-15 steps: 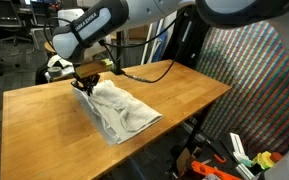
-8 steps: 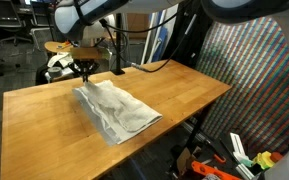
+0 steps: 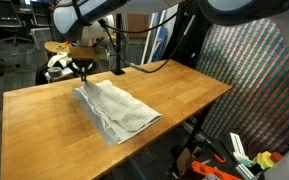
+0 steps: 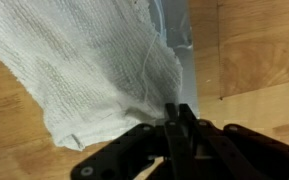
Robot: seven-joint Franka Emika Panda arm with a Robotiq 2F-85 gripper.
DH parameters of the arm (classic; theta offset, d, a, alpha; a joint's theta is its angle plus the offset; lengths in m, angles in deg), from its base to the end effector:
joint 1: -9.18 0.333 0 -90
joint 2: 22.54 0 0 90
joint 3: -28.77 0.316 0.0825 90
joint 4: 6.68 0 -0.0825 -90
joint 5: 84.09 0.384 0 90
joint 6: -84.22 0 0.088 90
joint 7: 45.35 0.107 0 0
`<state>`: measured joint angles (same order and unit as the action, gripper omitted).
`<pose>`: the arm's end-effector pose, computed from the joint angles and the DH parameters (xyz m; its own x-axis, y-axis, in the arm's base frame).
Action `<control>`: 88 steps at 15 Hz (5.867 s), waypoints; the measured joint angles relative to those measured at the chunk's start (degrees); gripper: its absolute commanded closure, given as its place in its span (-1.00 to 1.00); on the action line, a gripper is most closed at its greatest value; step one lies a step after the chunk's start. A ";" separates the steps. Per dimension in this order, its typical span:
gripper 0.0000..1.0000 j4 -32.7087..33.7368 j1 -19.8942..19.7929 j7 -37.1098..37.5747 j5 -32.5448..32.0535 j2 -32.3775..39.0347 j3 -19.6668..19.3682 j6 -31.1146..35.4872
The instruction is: Fold the cloth
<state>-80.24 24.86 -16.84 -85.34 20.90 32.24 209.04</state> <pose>0.7206 0.2370 0.3116 0.9785 -0.1743 0.1100 -0.1655 -0.9825 -0.0850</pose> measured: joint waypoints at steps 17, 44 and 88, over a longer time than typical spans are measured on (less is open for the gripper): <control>-0.95 0.42 3.09 4.57 -3.44 1.32 -2.75 1.68; -1.00 19.11 8.59 17.61 -21.30 18.00 -12.25 -7.78; -1.00 41.64 -3.96 17.96 -14.50 25.04 -7.66 -22.55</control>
<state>-38.60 20.90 1.12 -99.84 45.94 24.59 186.49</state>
